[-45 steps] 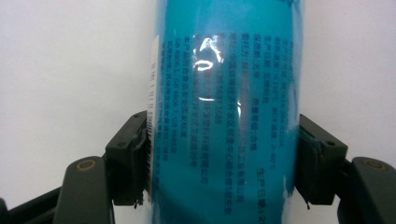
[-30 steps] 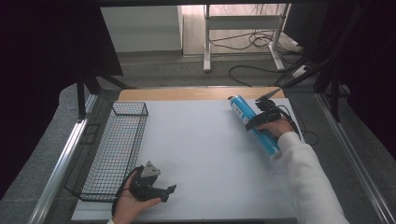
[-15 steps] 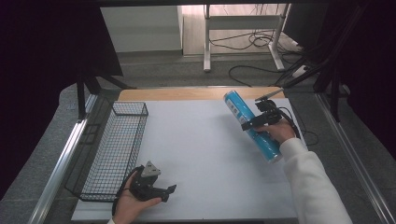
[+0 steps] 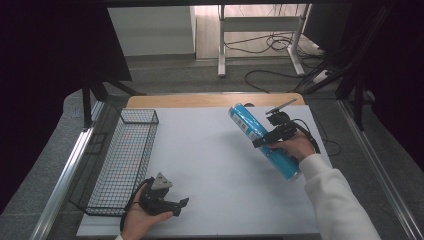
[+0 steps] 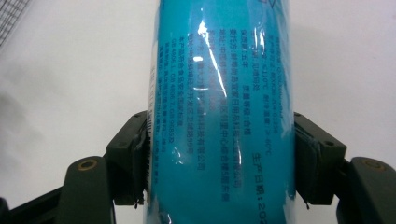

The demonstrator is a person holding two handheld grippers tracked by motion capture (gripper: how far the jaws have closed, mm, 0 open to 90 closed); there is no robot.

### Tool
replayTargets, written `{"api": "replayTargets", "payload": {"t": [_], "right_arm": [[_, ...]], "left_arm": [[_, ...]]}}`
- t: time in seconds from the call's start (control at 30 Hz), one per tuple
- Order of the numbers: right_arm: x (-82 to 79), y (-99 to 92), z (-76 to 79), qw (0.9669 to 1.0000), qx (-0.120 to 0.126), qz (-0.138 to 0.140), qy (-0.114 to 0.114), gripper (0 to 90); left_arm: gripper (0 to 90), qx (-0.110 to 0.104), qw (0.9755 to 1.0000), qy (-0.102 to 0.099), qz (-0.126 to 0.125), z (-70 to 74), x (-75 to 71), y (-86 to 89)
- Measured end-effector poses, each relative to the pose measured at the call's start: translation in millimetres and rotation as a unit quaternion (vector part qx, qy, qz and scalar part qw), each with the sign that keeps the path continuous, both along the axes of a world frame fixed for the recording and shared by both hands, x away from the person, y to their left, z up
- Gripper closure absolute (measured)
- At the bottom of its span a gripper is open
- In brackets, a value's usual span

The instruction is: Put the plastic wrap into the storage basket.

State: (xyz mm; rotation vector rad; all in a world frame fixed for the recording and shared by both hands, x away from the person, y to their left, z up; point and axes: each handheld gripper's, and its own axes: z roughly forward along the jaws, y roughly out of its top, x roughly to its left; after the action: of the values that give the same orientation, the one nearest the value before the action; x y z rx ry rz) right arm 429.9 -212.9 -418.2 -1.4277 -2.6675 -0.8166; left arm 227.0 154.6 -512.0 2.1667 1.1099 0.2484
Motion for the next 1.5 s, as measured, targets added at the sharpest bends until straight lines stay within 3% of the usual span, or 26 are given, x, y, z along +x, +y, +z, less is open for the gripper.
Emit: {"api": "replayTargets", "payload": {"t": [0.5,0.8,1.03,1.2,1.27,1.3,1.5], "right_arm": [[-8.4,8.0,-0.1,0.9995,-0.004,0.032,-0.004,32.1],[-14.2,16.6,-2.4,0.9976,-0.012,0.068,-0.008,32.1],[-25.4,22.6,1.4,0.9912,-0.039,0.125,-0.018,32.1],[-34.9,29.4,2.3,0.9846,-0.048,0.167,-0.018,32.1],[-40.7,34.9,1.4,0.9804,-0.049,0.19,-0.019,32.1],[-40.7,34.9,1.4,0.9804,-0.049,0.19,-0.019,32.1],[-49.0,44.1,-1.3,0.9709,-0.051,0.233,-0.026,32.1]], "left_arm": [[15.3,0.001,1.0,0.0,0.001,-0.2,0.3,0.2],[15.3,0.001,1.0,-0.001,0.001,0.3,-0.2,0.5],[15.2,-0.003,0.9999,-0.009,0.005,5.0,-0.7,1.3],[15.3,-0.004,0.9996,-0.026,0.005,14.9,-2.2,2.2],[15.2,-0.004,0.9995,-0.031,0.002,19.3,-2.6,2.3],[15.2,-0.005,0.9994,-0.034,0.001,21.1,-2.8,2.1],[14.9,0.001,0.9978,-0.06,-0.028,41.0,-1.9,-1.8]]}}
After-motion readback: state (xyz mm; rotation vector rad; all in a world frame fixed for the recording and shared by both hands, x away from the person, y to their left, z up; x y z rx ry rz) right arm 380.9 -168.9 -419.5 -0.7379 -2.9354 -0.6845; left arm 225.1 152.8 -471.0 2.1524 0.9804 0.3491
